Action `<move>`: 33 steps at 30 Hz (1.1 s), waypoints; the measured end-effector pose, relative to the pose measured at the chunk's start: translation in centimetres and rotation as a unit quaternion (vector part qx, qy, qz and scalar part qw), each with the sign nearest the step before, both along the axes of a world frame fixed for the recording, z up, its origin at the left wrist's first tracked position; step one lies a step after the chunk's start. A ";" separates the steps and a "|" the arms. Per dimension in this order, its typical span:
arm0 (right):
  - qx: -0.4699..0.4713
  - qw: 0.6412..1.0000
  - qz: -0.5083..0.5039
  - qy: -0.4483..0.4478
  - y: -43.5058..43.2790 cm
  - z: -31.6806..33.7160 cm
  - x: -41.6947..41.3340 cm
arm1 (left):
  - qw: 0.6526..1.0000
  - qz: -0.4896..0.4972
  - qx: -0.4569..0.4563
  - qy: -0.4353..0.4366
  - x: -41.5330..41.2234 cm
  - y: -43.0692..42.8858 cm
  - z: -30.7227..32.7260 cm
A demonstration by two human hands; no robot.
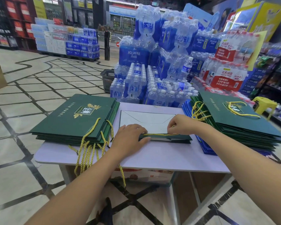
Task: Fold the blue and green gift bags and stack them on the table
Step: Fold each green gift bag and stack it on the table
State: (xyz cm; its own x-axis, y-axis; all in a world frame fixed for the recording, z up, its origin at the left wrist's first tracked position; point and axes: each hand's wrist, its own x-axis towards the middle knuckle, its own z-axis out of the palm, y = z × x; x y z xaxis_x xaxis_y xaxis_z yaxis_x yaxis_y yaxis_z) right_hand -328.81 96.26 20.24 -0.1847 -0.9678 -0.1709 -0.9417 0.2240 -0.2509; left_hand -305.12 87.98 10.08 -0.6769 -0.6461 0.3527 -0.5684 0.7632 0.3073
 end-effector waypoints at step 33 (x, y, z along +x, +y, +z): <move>-0.243 0.941 -0.222 -0.086 4.0 -5.1 6.2 | 0.998 0.013 0.046 0.046 -0.2 -0.7 0.4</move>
State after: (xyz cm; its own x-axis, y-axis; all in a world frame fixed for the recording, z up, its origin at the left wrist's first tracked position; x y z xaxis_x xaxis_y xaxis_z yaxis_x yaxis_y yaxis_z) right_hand -322.56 100.25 15.12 -0.5982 -0.7742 0.2069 -0.7194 0.4051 -0.5643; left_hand -305.30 87.28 10.46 -0.6275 -0.6952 0.3506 -0.5529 0.7150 0.4279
